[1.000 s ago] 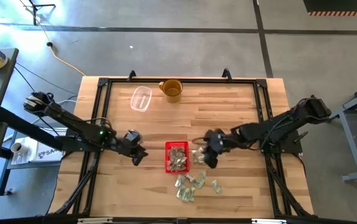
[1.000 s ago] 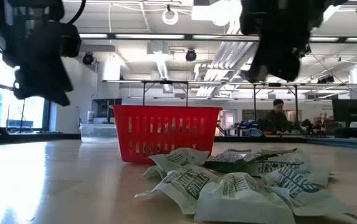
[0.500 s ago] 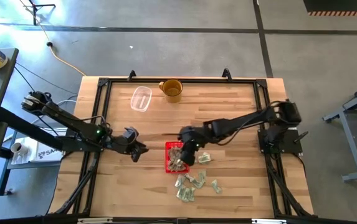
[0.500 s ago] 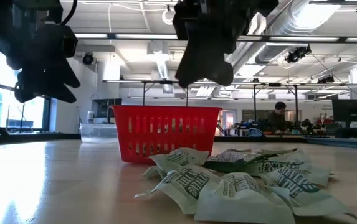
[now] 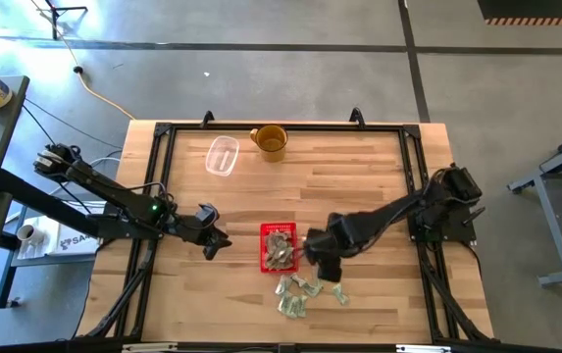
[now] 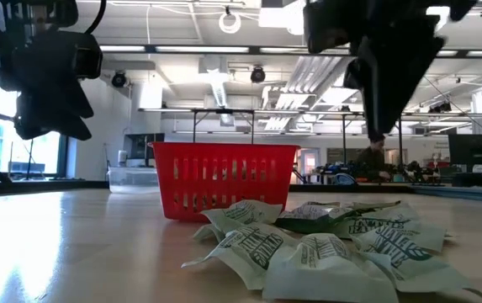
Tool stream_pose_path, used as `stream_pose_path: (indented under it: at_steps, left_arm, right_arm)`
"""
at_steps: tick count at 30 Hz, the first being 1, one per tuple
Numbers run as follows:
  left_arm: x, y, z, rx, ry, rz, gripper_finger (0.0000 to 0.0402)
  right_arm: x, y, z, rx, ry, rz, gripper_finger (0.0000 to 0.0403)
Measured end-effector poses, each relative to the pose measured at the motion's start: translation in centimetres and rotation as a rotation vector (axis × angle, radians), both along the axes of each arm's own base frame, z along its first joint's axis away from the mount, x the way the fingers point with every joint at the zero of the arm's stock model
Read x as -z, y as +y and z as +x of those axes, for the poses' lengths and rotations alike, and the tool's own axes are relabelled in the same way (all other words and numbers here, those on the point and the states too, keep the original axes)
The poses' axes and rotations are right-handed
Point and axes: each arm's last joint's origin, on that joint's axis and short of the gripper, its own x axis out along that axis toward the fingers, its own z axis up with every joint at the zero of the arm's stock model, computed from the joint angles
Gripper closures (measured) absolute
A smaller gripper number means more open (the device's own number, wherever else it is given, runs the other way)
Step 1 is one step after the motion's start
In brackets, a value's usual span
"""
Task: Pick and place Stevia / Truvia into bins
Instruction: Put the white stevia packet into the red basket
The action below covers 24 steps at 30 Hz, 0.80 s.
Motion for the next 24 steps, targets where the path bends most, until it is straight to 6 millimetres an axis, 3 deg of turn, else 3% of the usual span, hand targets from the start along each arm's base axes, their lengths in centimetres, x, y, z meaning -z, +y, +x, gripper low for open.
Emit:
stream_pose_path:
  at_steps: [4,7,13,24]
  left_arm:
    - [0.0,0.0,0.0,0.012,-0.001,0.014,0.0204]
    - [0.0,0.1,0.0,-0.004,-0.007,0.03,0.0204]
    - [-0.1,0.1,0.1,-0.044,-0.022,0.02,0.0204]
    - [-0.1,0.1,0.1,-0.049,-0.026,0.011,0.0204]
  right_arm:
    - [1.2,1.1,-0.5,-0.064,-0.015,-0.096,0.0186]
    - [2.7,0.8,-1.2,-0.101,0.016,-0.125,0.0175]
    - [5.5,-0.4,-1.9,-0.144,0.028,-0.121,0.0184]
    - [7.1,-1.6,-1.8,-0.205,-0.019,-0.087,0.0202]
